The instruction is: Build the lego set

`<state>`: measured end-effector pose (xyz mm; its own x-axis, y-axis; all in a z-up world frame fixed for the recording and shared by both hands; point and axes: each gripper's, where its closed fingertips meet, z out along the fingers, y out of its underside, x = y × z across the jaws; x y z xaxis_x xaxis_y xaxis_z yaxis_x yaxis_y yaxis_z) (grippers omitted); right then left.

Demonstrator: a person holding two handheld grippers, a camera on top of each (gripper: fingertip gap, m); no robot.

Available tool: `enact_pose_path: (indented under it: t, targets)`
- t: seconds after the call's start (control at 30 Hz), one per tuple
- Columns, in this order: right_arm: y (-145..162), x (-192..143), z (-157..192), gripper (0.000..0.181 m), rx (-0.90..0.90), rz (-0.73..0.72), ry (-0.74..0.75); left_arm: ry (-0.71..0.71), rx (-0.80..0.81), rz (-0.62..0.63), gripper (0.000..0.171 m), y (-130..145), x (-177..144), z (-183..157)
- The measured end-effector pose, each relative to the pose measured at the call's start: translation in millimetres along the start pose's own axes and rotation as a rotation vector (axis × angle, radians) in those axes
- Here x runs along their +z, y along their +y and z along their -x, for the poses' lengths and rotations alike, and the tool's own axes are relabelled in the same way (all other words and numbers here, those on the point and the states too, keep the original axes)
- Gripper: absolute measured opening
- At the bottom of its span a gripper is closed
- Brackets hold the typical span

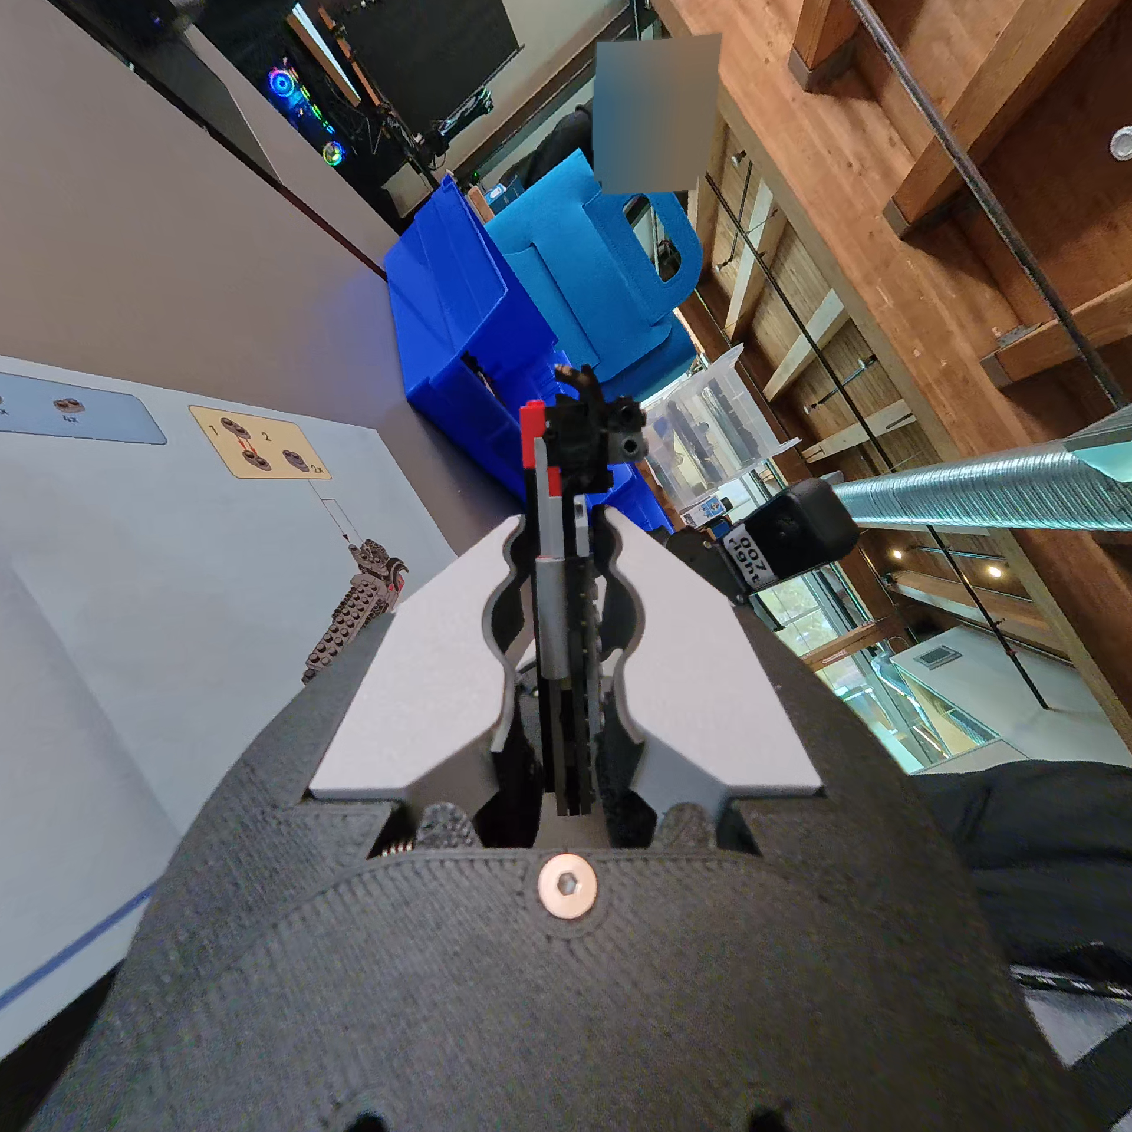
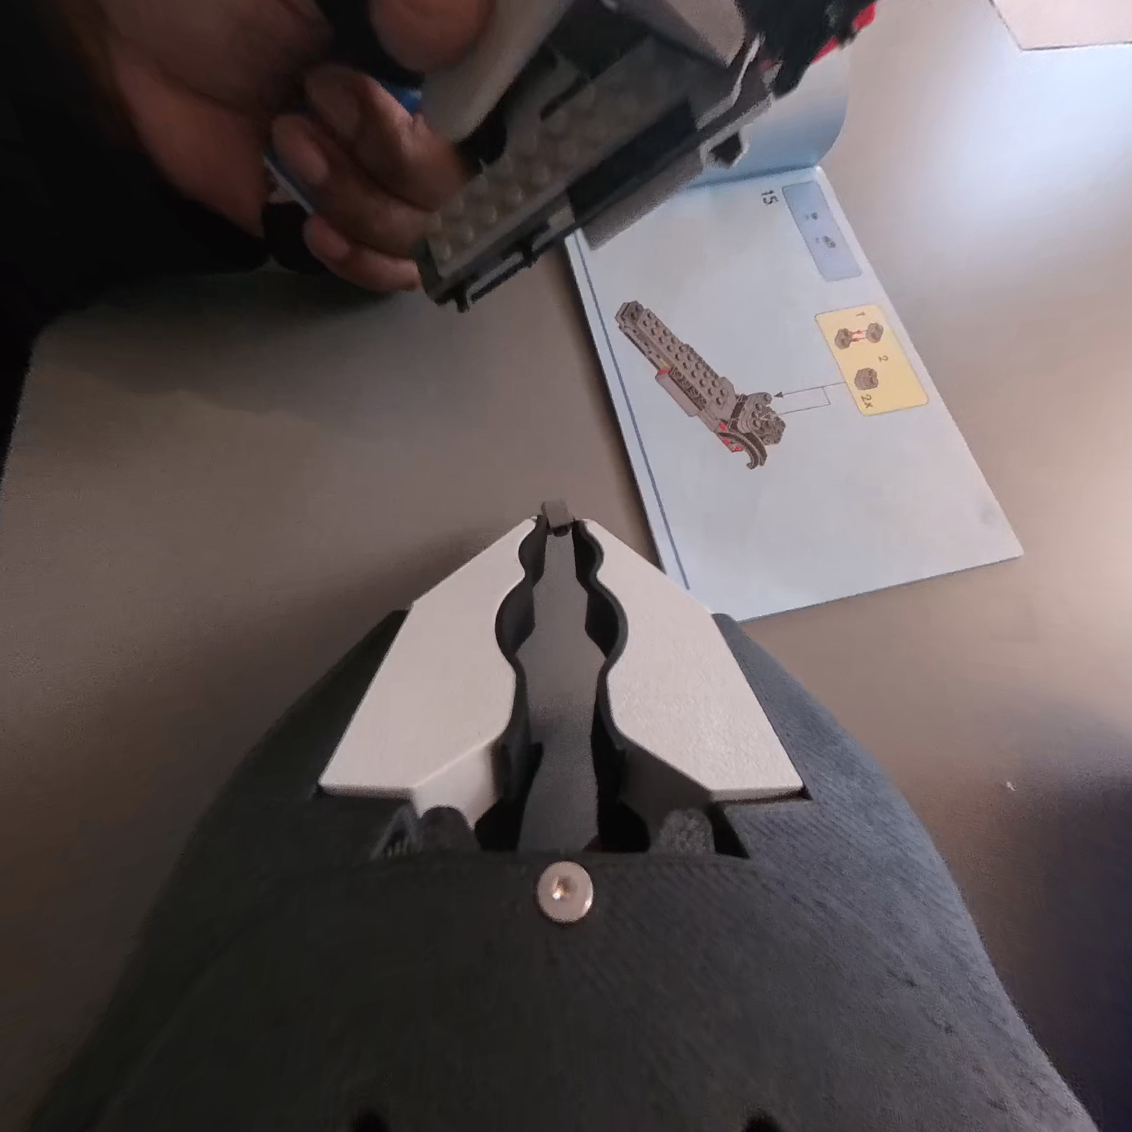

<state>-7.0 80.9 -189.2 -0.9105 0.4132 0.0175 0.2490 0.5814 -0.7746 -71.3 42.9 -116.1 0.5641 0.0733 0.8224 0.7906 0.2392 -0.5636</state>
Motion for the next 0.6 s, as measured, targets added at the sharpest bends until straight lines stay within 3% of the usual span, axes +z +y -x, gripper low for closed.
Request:
enact_pose_path:
  t: [0.23,0.6]
  targets:
    - [-10,-10,-3,0.014,0.002,-0.042,0.029,-0.001,0.003,0.011,0.018,2,1,0]
    - [6,-15,3,0.019,-0.022,0.008,-0.019,0.006,-0.001,0.011,0.018,3,0,-1]
